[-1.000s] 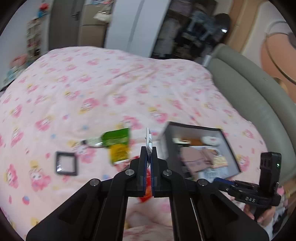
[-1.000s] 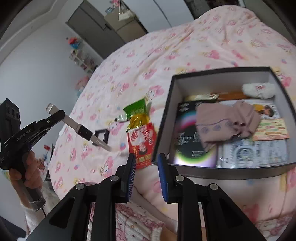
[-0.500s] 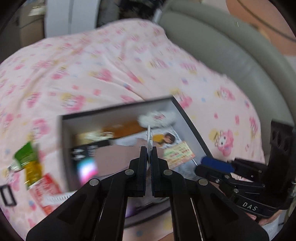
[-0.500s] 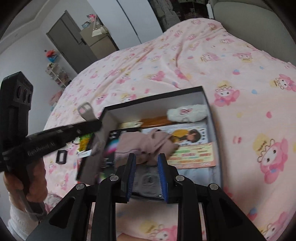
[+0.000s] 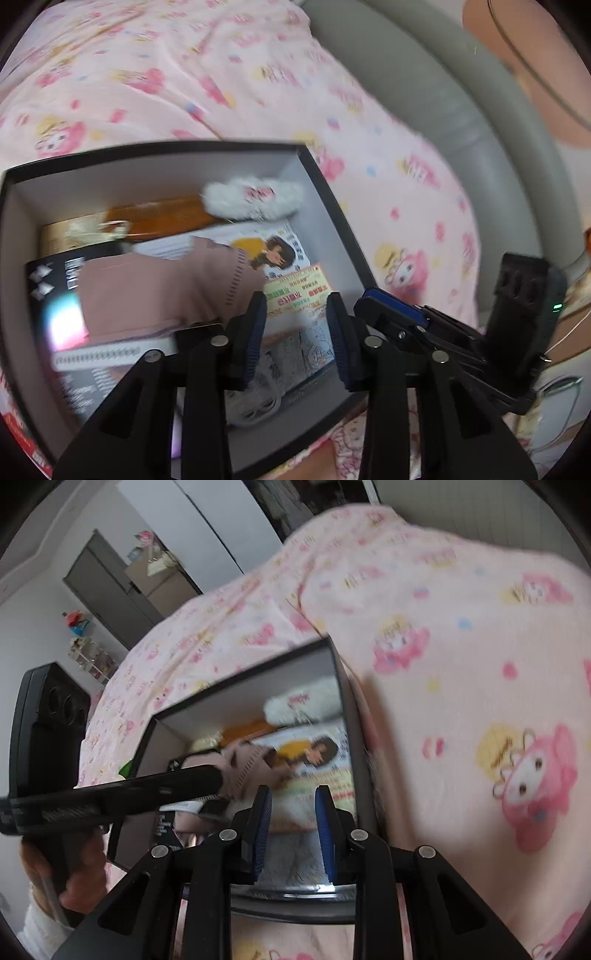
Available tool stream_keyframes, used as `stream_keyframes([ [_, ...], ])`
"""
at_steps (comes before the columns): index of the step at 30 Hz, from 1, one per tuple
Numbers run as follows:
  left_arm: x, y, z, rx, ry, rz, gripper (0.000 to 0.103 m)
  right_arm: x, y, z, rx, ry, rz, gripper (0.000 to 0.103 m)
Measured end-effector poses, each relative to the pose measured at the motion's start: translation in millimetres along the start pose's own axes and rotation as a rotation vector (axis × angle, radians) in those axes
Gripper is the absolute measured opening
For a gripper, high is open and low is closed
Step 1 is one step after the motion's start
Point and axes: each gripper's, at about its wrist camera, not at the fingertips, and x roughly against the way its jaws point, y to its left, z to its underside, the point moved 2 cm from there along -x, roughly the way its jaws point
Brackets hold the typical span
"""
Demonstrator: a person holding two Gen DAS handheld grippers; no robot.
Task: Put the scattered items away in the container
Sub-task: 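Carry the white smartwatch into the black box and open the left gripper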
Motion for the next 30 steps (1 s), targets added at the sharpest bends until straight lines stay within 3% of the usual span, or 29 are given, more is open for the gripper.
stream_keyframes([
  [2,12.4,14.0,2.9,0.034,0.002,-0.045,0.036,0.4,11.9,-5.1,0.029,-0.005,-0.033,0.021],
  [3,13.6,21.7,5.1,0.044,0.022,-0.107,0.036,-2.0,18.1,-8.0,0.042,0.004,-0.055,0.021],
  [5,10.8,35.9,9.5,0.061,0.059,-0.220,0.036,-18.1,34.6,-12.3,0.088,0.092,-0.071,0.021],
  [8,4.1,47.0,18.7,0.086,0.132,-0.221,0.036,-51.0,52.3,-7.8,0.149,0.252,-0.010,0.021],
  [13,-14.5,50.3,22.8,0.029,0.167,-0.302,0.035,-83.9,63.2,1.8,0.236,0.348,0.068,0.021],
  [18,-23.9,50.1,14.9,0.034,0.151,-0.284,0.032,-96.4,48.3,-9.8,0.197,0.301,0.196,0.021],
  [23,-15.9,50.4,12.9,0.063,0.117,-0.270,0.032,-79.3,33.9,-23.7,0.117,0.174,0.207,0.021],
  [25,-8.2,44.0,19.6,0.032,0.112,-0.283,0.032,-66.3,29.2,-20.8,0.108,0.168,0.156,0.021],
  [28,-9.5,40.9,22.7,0.005,0.125,-0.308,0.032,-61.3,34.5,-5.8,0.133,0.275,0.004,0.021],
  [30,-18.1,45.1,18.4,0.028,0.144,-0.287,0.032,-66.5,38.5,3.7,0.155,0.320,-0.026,0.021],
])
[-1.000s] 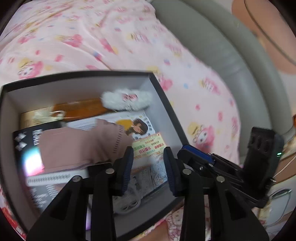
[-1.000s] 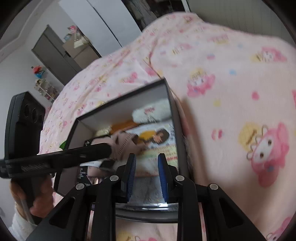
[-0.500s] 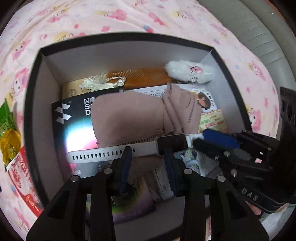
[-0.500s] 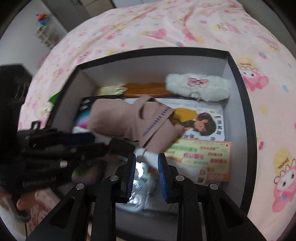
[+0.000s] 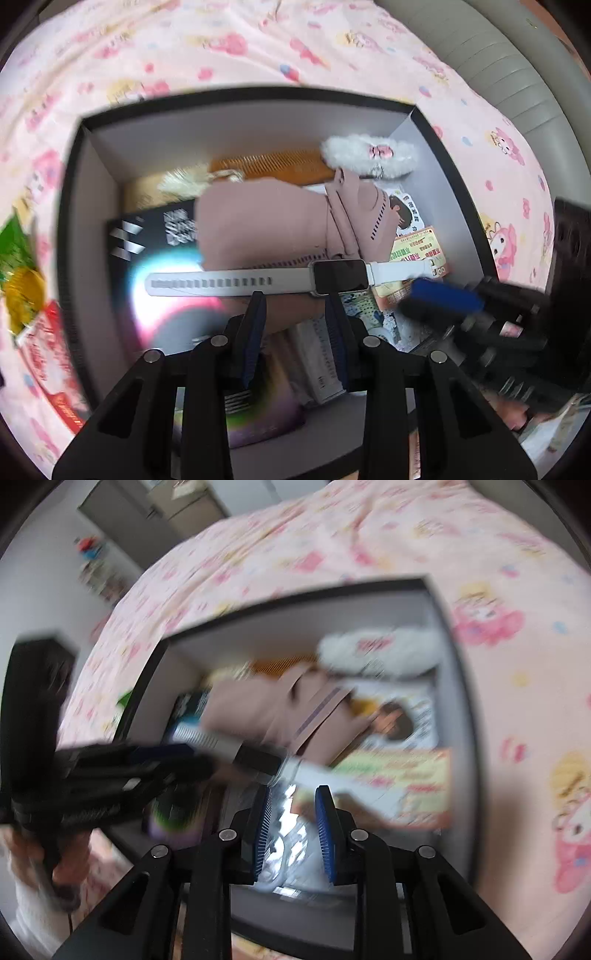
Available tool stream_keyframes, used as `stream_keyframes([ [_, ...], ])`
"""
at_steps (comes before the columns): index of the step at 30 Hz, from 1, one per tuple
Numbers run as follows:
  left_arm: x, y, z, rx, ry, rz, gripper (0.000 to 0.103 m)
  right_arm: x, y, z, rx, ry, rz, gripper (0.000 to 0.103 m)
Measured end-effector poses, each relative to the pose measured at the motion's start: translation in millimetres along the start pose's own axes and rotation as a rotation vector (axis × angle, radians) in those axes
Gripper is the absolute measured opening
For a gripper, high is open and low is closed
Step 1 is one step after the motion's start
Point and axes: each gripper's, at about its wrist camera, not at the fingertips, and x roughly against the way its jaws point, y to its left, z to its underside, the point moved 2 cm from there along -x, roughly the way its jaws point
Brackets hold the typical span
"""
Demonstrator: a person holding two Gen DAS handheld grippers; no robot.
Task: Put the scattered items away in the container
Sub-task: 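Carry the white smartwatch into the black box and open the left gripper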
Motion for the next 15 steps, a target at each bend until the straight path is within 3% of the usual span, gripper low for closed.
stream_keyframes([
  [2,-10.8,2.1,-3.3,0.024,0.021,0.016,0.032,-15.9,0.6,2.5,0.001,0.046,0.045,0.021],
  [7,-6.4,-2.7,-5.3,0.027,0.033,0.151,0.032,-9.7,-12.0,-6.2,-0.077,-0.011,0.081,0.021],
  [13,3.3,6.1,-12.2,0.056,-0.044,0.099,0.032,7.0,-8.9,-9.7,-0.043,-0.109,0.136,0.021],
  [15,2.7,10.8,-14.9,0.071,-0.048,0.086,0.032,15.3,-7.6,-9.0,-0.047,-0.135,0.091,0.021],
])
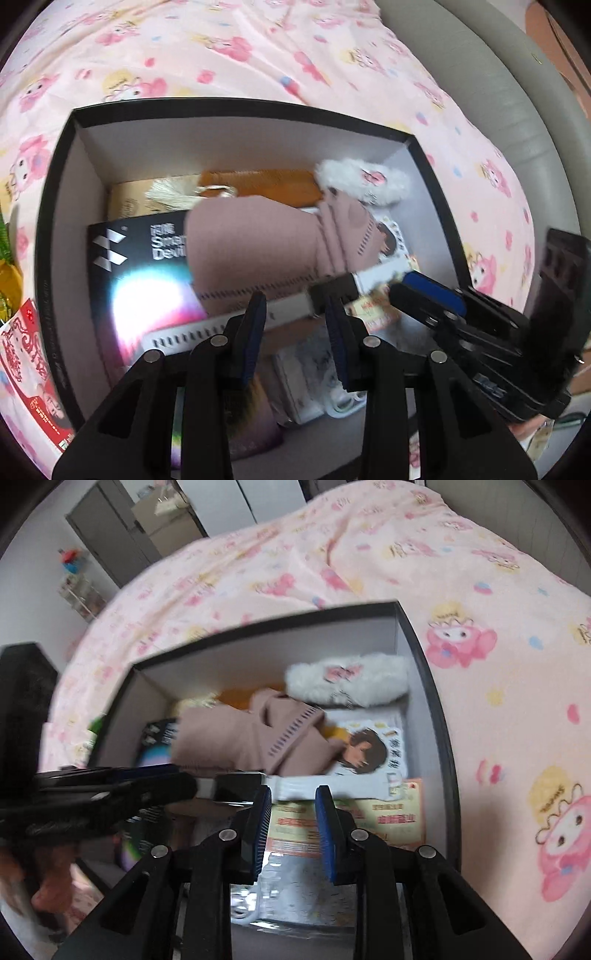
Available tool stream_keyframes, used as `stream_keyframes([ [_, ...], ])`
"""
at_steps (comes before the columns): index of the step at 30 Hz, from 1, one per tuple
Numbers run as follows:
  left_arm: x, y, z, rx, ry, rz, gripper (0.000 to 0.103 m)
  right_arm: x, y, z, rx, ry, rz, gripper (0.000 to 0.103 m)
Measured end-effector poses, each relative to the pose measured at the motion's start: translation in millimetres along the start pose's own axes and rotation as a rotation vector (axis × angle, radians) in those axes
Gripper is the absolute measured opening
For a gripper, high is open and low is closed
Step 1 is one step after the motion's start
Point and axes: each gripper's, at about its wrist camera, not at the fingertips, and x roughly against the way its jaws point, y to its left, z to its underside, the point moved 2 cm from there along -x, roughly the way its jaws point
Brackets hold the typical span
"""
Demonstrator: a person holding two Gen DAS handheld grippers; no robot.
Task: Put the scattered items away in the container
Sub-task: 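Carry the white smartwatch into the black box and open the left gripper, then withdraw the left gripper from the box toward the red card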
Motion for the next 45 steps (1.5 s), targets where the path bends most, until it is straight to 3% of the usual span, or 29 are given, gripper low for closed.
stream_keyframes([
  [3,-17.9,3.9,2.2,0.012,0.039,-0.023,0.032,-2.6,-3.7,-0.7,-0.015,0.006,-0.011,0.021],
  [5,-20.9,3.7,1.2,0.008,0.044,-0.028,0.032,-22.4,-6.3,1.2,-0.042,0.064,0.029,0.021],
  [7,-15.8,1.7,-0.2,0.009,0.028,-0.022,0.032,-32.3,-7.9,2.6,-0.085,0.107,0.014,0.021],
  [11,-3.0,-7.2,1.6,-0.022,-0.011,0.002,0.032,-22.9,-1.4,3.7,-0.061,0.073,0.003,0.021],
  [16,-18.5,-8.7,2.0,-0.030,0.036,-0.011,0.032,-20.8,2.5,-9.9,-0.058,0.017,-0.011,0.021],
  [20,-17.5,-5.5,-0.6,-0.004,0.033,0.011,0.032,-40.3,1.0,-13.8,-0.085,0.095,0.000,0.022],
  [25,-6.4,-1.7,5.8,-0.008,0.026,0.023,0.033,-35.9,-1.6,-8.5,-0.101,0.111,-0.020,0.022],
  [30,3.1,-2.8,9.0,-0.016,-0.003,0.017,0.033,-19.3,-5.9,-0.3,-0.114,0.073,-0.029,0.022],
  [32,10.8,-10.3,10.4,-0.050,-0.034,-0.005,0.033,-9.2,-1.9,-0.6,-0.090,0.036,0.022,0.022],
  [34,17.5,-22.6,13.1,-0.073,-0.058,0.027,0.044,4.5,6.0,1.3,-0.045,-0.003,0.116,0.022],
  [37,45.1,-45.4,24.7,-0.135,-0.130,0.027,0.047,34.5,22.3,3.0,0.013,-0.090,0.177,0.022],
  [43,97.2,-72.4,56.9,-0.226,-0.233,0.064,0.050,84.5,42.1,30.9,0.014,-0.190,0.193,0.029],
  [45,109.2,-72.4,73.1,-0.243,-0.260,0.034,0.050,95.1,48.5,41.9,0.004,-0.204,0.194,0.029],
])
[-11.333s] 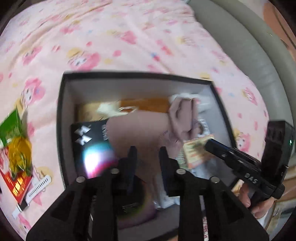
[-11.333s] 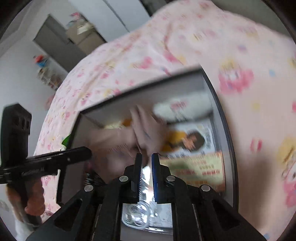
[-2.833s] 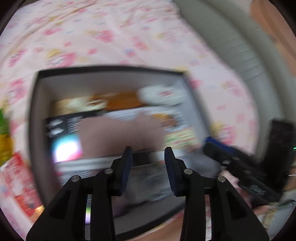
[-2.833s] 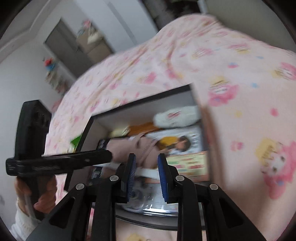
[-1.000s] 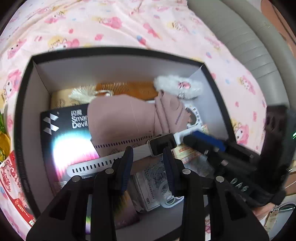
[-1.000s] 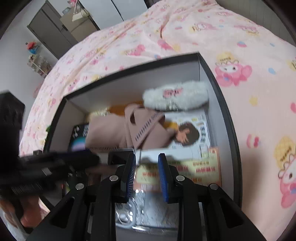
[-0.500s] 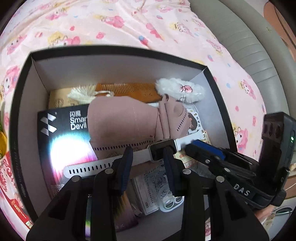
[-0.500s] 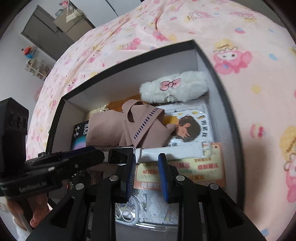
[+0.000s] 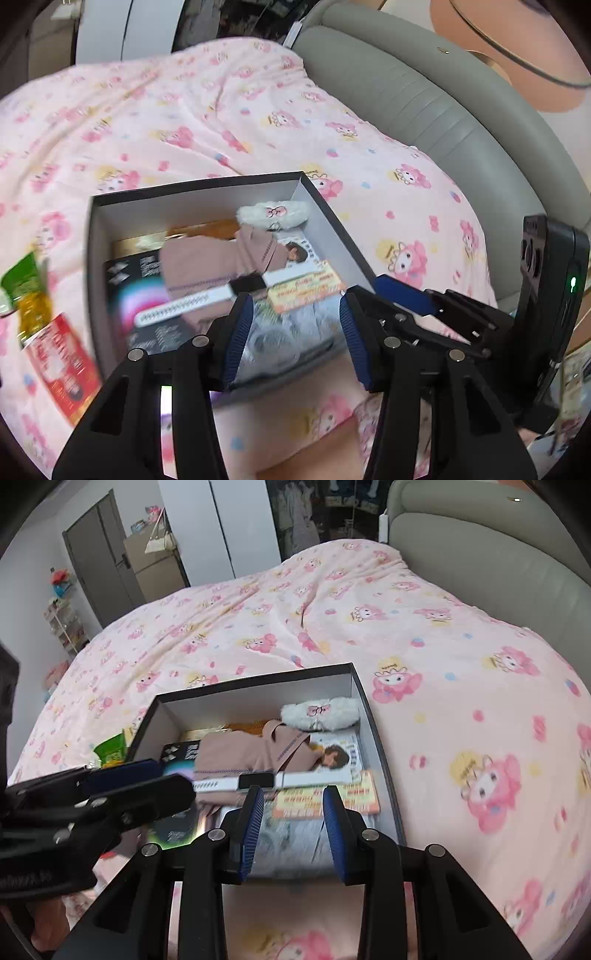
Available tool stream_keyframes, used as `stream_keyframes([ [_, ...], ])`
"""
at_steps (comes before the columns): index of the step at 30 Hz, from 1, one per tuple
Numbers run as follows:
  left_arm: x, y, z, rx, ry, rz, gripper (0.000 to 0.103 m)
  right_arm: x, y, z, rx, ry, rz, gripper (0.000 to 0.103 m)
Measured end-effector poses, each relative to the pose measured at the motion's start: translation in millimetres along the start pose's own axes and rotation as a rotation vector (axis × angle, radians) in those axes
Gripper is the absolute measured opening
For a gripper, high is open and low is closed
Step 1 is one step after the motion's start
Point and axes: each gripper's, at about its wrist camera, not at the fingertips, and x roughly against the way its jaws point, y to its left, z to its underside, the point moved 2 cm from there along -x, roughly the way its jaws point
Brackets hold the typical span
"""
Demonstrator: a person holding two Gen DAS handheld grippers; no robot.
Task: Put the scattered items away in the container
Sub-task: 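Withdraw the left gripper from the box toward the red card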
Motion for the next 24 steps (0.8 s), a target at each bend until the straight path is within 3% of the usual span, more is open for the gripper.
stream_keyframes([
  [7,52.2,6.7,39.1,-0.006,-0.016,-0.098,0.050,28.0,40.7,27.2,0.018,-0.008,-0.079,0.030],
  [12,83.6,38.7,58.6,0.058,-0.024,-0.128,0.050,37.7,90.9,31.5,0.096,-0.010,-0.152,0.030],
  [19,127.2,123.4,85.3,0.213,-0.052,-0.181,0.050,20.0,166.6,39.2,0.230,0.026,-0.252,0.030],
  [24,127.0,187.2,97.1,0.314,-0.005,-0.178,0.050,-12.3,207.1,52.1,0.289,0.109,-0.288,0.030],
])
